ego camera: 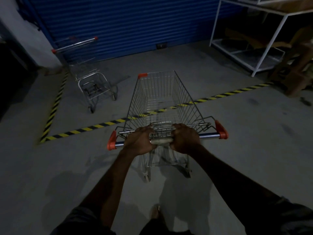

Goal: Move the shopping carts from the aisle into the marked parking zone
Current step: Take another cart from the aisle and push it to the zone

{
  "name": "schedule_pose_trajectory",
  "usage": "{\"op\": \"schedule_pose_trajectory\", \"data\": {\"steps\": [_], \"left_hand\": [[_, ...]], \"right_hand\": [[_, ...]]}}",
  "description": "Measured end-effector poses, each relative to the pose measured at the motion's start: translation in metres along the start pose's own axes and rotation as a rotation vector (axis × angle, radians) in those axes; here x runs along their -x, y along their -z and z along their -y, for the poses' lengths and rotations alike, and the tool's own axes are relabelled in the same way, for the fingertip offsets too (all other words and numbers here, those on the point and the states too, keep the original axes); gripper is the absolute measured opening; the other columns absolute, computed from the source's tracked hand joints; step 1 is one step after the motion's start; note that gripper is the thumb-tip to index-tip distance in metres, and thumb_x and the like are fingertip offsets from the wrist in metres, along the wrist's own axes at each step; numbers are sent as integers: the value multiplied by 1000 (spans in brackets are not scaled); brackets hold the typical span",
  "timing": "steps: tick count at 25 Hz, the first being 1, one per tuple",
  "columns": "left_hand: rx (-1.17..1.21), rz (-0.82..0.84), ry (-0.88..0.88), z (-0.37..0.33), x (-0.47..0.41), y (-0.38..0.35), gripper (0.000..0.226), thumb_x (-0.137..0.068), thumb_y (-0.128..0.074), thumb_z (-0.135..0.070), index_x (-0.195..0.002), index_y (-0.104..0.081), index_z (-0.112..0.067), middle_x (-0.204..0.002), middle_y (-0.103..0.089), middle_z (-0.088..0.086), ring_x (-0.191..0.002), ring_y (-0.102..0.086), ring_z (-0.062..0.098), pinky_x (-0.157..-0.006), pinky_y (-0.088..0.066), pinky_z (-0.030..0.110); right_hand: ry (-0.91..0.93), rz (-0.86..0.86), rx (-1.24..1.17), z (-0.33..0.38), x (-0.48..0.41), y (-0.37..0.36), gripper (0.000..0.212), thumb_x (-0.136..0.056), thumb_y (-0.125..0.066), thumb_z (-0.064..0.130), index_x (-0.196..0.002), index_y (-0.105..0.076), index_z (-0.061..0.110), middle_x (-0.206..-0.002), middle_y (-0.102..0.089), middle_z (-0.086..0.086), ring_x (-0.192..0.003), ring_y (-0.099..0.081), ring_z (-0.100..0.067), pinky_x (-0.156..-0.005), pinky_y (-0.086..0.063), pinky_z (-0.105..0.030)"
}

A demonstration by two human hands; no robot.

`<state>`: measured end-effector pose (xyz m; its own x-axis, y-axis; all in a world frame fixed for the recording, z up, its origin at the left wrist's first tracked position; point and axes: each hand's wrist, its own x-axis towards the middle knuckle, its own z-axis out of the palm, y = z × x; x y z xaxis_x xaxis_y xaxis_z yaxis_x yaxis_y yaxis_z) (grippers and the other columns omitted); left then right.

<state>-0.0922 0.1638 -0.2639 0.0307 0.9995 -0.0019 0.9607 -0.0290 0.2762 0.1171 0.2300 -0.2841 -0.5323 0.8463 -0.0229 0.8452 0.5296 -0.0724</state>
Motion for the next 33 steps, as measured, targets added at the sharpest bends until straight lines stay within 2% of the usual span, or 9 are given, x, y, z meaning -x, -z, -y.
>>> {"op": "schedule_pose_trajectory", "data": {"steps": [2,4,9,12,19,23,26,29,33], "left_hand": [[-12,14,-2,22,-33,9,85,-65,-51,-75,-139,-56,-32,-150,-51,-5,-133,-52,21,-106,-45,36],[-12,38,14,49,-67,16,91,-64,-43,-78,-142,-52,-32,-149,-51,-5,-133,-52,20,-105,-48,39],[-65,37,-37,118,-144,18,79,-73,-58,-74,-141,-51,-35,-145,-55,-10,-128,-56,15,-99,-53,38],[-54,-16,-70,143,-183,37,65,-71,-76,-53,-130,-62,-30,-130,-66,-3,-115,-65,19,-92,-55,31],[1,43,37,209,-299,52,76,-60,-62,-68,-129,-61,-36,-136,-61,-8,-124,-60,18,-101,-52,36],[35,34,51,233,-371,71,83,-67,-79,-57,-141,-56,-28,-146,-55,-2,-132,-54,20,-108,-46,37],[39,33,43,252,-424,76,80,-72,-82,-54,-143,-54,-29,-148,-54,-4,-133,-53,17,-108,-43,29],[75,23,92,270,-474,82,78,-74,-82,-55,-142,-55,-28,-147,-54,-5,-127,-58,15,-101,-42,21],[41,23,95,286,-529,93,75,-77,-83,-48,-141,-57,-19,-146,-56,3,-132,-54,23,-107,-35,25]], "right_hand": [[-48,6,-20,6,-39,6,53,-79,-63,55,-120,-72,24,-154,-49,0,-132,-54,-23,-98,-50,-39],[-91,24,-32,14,-81,10,50,-82,-60,53,-120,-73,24,-155,-47,-1,-131,-56,-24,-98,-50,-40],[-130,125,-28,26,-170,12,50,-84,-59,56,-122,-70,25,-160,-39,0,-143,-41,-24,-103,-48,-45],[-124,148,-18,30,-224,12,51,-83,-60,58,-121,-70,26,-160,-38,0,-142,-40,-26,-102,-49,-48],[-83,105,-15,17,-360,6,50,-77,-62,59,-112,-73,25,-150,-50,-2,-132,-51,-28,-95,-52,-46],[-73,70,22,1,-446,5,56,-75,-61,60,-113,-74,21,-140,-58,-5,-122,-59,-29,-93,-54,-43],[-64,82,14,-10,-502,15,57,-76,-64,62,-116,-74,23,-145,-54,-4,-124,-58,-29,-94,-52,-43],[-16,96,-35,-21,-553,30,56,-80,-68,59,-124,-71,24,-155,-45,0,-137,-47,-26,-104,-49,-44],[-40,149,-91,-35,-618,45,56,-79,-72,50,-131,-68,27,-158,-39,1,-138,-47,-24,-108,-47,-41]]}}
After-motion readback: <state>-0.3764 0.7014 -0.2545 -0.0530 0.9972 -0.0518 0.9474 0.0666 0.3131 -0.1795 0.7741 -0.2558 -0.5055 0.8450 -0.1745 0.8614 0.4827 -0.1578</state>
